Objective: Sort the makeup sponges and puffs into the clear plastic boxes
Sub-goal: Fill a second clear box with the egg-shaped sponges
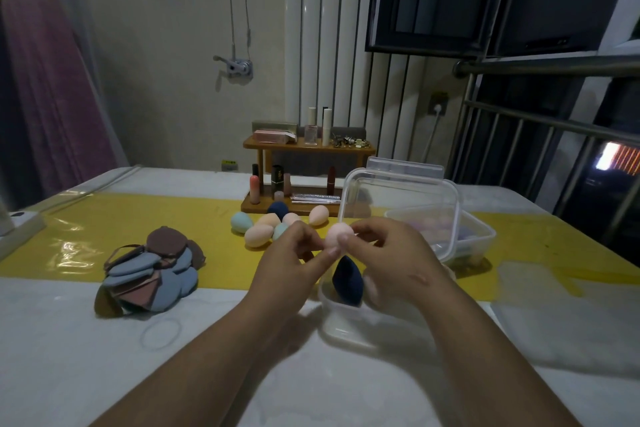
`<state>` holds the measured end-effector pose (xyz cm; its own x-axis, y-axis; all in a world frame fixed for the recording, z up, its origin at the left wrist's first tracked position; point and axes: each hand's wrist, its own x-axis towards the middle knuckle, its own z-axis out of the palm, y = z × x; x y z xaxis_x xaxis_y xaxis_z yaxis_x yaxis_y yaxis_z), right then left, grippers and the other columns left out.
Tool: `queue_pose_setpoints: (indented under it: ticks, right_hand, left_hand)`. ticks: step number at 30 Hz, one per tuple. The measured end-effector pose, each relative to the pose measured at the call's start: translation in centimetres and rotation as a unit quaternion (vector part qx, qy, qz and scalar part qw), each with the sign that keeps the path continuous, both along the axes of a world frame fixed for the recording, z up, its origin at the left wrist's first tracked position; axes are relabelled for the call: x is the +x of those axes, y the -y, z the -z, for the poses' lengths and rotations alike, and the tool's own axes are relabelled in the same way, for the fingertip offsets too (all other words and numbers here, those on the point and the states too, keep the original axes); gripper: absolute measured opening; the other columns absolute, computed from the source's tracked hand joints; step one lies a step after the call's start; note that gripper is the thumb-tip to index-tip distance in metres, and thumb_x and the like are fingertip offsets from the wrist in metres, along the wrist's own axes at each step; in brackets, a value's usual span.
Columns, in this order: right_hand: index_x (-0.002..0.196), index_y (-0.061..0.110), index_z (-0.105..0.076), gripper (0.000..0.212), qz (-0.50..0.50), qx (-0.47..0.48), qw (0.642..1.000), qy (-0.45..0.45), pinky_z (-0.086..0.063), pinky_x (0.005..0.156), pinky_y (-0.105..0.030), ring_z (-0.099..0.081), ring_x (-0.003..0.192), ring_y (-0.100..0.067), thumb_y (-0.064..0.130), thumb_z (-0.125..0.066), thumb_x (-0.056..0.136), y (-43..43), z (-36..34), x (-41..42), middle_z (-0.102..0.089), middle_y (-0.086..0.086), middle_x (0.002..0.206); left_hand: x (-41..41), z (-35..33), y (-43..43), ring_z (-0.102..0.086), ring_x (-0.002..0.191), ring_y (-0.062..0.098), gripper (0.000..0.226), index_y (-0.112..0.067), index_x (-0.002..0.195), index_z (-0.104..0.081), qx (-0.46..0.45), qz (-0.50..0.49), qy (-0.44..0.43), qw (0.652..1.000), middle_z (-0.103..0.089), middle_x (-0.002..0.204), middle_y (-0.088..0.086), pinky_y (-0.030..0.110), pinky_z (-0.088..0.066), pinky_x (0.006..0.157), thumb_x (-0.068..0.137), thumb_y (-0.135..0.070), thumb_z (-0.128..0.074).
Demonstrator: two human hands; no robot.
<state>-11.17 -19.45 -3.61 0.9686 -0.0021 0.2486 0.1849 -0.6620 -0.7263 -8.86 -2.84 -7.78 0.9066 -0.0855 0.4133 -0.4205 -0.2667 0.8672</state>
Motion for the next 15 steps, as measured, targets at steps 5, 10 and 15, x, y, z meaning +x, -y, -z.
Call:
queue_pose_setpoints:
  ticks: [5,10,15]
  right_hand:
    - [0.101,0.031,-0.074,0.018,0.006,-0.003,0.999,0.033,-0.051,0.074,-0.026,-0.062,0.083,-0.002,0.039,-0.069,0.086,0.1,0.0,0.1,-0.07,0.015,0.088]
    - [0.08,0.045,-0.062,0.015,0.043,0.041,0.995,0.085,-0.049,0.07,-0.024,-0.061,0.08,0.001,0.033,-0.069,0.085,0.3,-0.6,-0.4,-0.068,0.016,0.082]
    - [0.092,0.032,-0.06,0.016,0.089,0.085,0.99,0.071,-0.049,0.066,-0.029,-0.062,0.081,-0.007,0.029,-0.072,0.083,1.2,-1.5,-0.6,-0.067,0.009,0.087]
  left_hand:
    - [0.0,0.1,-0.1,-0.06,0.081,0.002,0.02,-0.028,0.089,-0.057,0.028,0.012,0.003,1.0,-0.062,0.085,-0.022,0.029,-0.053,0.071,0.082,-0.033,-0.075]
    - [0.4,0.6,0.0,-0.051,0.058,0.009,0.027,-0.034,0.103,-0.048,0.081,0.01,-0.068,0.994,-0.052,0.068,-0.006,0.033,-0.045,0.059,0.085,-0.031,-0.068]
    - [0.3,0.6,0.2,-0.035,0.047,0.004,0.021,-0.029,0.097,-0.049,0.072,0.007,-0.056,0.996,-0.042,0.057,-0.005,0.027,-0.032,0.052,0.088,-0.014,-0.061]
